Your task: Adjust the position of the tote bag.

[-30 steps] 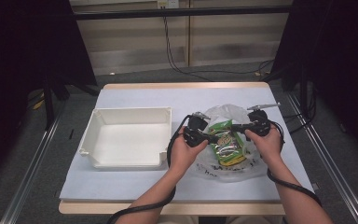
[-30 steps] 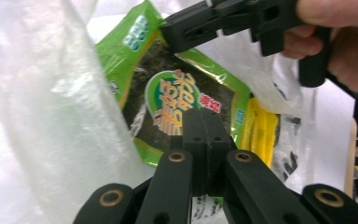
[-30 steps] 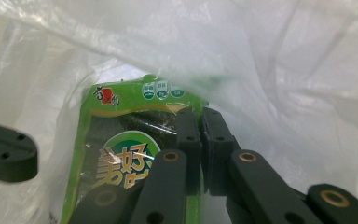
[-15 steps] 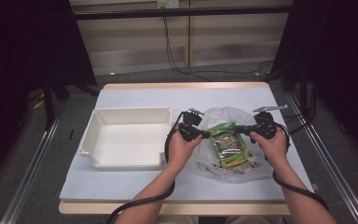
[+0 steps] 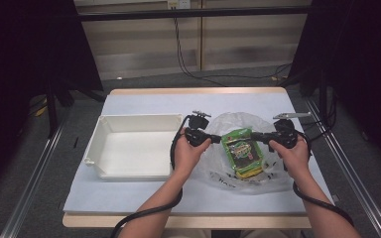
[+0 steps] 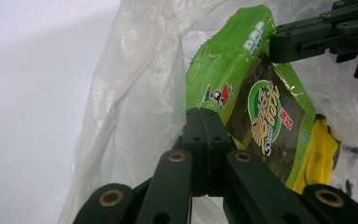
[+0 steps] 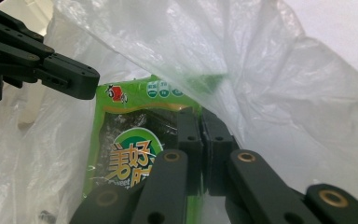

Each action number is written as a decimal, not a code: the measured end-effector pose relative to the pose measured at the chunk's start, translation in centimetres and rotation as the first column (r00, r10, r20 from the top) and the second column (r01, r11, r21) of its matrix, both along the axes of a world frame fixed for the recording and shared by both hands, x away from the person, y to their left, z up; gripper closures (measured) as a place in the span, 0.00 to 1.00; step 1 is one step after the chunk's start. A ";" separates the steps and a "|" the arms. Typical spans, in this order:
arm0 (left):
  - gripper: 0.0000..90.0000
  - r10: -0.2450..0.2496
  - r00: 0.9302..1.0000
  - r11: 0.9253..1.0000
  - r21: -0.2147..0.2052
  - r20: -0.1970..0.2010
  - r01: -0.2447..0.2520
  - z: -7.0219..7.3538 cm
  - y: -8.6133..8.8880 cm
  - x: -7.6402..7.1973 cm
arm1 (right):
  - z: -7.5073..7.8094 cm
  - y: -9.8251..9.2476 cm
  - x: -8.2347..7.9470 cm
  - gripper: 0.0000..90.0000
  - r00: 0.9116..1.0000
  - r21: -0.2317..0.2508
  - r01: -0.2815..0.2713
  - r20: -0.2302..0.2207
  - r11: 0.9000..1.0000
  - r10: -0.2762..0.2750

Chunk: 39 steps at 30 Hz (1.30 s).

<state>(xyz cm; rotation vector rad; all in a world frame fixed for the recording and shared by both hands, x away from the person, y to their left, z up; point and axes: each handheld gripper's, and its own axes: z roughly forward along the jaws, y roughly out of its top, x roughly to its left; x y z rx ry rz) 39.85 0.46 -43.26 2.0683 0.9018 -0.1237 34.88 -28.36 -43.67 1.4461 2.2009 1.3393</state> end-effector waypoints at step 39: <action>0.84 -0.262 0.958 0.961 0.062 -0.114 0.270 1.8 -2.1 0.5 | 1.1 1.6 -0.1 0.99 0.993 0.003 -0.102 0.058 0.995 0.102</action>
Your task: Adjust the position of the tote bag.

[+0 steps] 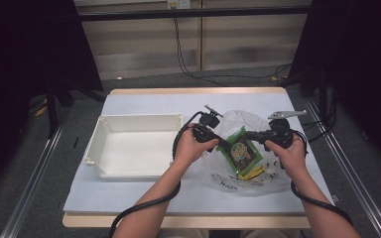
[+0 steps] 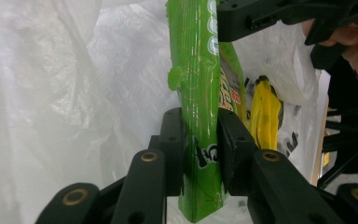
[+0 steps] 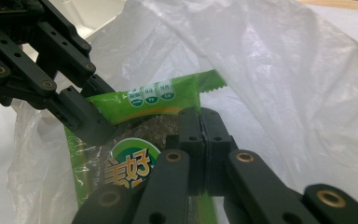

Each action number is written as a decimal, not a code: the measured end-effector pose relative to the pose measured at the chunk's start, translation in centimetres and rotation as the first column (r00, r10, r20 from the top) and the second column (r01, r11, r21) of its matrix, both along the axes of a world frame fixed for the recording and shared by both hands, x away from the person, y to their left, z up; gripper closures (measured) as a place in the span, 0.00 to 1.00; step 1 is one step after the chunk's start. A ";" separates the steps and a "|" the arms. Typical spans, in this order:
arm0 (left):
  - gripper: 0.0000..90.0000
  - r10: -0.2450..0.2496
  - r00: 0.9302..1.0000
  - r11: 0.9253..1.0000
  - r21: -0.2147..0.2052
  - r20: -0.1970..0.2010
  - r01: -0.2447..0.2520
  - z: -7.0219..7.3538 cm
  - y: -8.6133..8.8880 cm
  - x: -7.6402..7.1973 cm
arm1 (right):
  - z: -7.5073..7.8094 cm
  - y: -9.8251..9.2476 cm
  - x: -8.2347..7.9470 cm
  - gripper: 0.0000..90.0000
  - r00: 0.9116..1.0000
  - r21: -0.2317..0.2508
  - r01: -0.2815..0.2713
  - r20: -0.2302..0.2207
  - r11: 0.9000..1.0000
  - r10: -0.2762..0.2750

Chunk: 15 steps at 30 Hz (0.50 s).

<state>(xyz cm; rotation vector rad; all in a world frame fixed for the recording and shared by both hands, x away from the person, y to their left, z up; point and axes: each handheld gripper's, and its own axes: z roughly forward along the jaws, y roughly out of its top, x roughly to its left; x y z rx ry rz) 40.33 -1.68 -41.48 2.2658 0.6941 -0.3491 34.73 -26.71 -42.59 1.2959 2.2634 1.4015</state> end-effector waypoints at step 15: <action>0.89 0.030 0.998 0.999 0.023 0.053 -0.032 2.0 1.5 0.0 | -0.1 -0.7 0.0 0.59 0.998 -0.109 -0.015 -0.060 0.994 0.008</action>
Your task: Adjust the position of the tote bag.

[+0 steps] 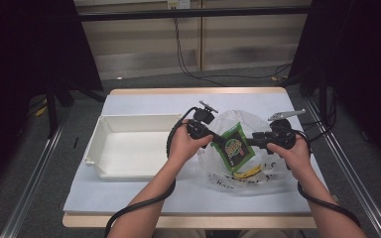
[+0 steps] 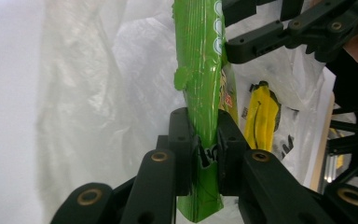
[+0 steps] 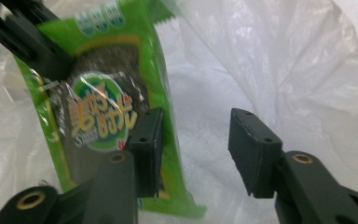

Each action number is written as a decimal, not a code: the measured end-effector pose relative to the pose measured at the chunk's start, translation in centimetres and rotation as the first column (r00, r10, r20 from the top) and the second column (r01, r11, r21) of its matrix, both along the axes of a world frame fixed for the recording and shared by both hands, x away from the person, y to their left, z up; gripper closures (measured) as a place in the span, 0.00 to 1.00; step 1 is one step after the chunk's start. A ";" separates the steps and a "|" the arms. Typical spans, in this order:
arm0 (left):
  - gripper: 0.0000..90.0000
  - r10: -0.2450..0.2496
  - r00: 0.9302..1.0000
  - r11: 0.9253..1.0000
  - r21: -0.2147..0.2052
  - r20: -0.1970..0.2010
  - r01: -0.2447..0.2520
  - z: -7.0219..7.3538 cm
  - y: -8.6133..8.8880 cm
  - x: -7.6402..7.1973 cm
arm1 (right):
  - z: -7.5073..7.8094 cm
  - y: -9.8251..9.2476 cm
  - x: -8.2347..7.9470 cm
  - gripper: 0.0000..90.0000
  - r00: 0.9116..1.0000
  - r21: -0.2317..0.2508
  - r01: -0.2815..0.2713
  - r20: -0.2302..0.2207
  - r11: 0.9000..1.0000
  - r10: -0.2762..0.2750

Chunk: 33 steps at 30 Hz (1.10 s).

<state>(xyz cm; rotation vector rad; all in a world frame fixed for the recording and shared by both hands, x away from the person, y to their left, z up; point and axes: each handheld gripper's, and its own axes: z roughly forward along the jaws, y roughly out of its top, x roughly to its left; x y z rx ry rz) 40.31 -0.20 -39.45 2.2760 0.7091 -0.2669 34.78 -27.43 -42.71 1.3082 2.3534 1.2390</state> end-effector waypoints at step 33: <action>0.89 -0.046 0.997 0.998 0.045 0.056 0.044 3.6 -0.9 -0.6 | -0.9 0.1 -3.1 0.14 1.000 -0.117 0.013 0.029 0.993 -0.010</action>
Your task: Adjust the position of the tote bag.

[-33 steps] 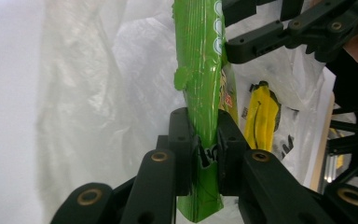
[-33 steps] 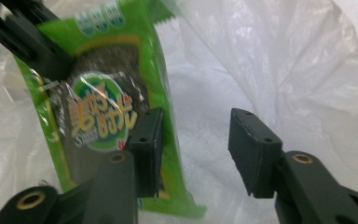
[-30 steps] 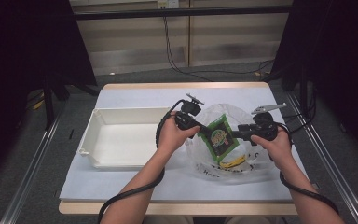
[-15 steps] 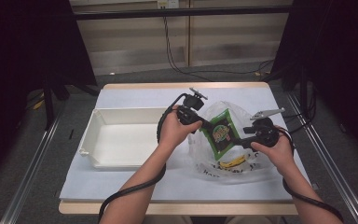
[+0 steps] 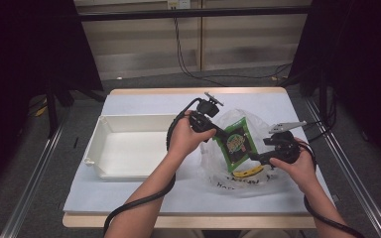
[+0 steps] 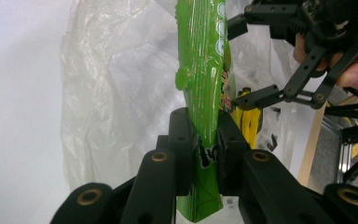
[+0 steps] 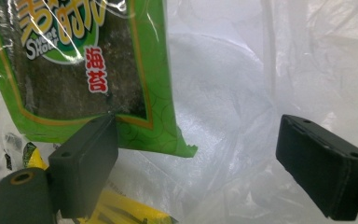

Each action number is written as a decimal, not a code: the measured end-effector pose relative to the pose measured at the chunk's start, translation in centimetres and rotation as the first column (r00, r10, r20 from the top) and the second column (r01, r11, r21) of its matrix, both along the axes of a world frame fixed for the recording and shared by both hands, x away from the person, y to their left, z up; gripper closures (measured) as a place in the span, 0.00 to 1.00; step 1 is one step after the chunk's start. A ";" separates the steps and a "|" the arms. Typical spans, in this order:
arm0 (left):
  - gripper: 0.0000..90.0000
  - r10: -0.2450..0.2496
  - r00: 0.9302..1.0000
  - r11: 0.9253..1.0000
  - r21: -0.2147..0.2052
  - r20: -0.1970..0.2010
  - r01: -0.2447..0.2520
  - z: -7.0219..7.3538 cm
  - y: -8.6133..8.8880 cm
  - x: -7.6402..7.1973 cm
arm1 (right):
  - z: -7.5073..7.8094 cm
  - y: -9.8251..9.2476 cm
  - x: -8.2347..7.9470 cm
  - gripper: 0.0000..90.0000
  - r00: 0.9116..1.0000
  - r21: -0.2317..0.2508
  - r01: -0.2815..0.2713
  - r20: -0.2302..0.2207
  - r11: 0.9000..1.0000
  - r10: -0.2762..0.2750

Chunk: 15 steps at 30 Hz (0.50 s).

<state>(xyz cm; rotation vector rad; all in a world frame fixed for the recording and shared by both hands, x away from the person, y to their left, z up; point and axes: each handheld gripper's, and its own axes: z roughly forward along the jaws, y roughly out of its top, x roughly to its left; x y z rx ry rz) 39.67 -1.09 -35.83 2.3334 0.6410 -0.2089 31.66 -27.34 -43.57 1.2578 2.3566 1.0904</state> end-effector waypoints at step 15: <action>0.89 0.013 1.000 1.000 -0.006 0.014 -0.013 1.0 -0.2 0.2 | -0.1 0.3 -0.4 0.10 1.000 0.008 -0.029 0.008 1.000 0.029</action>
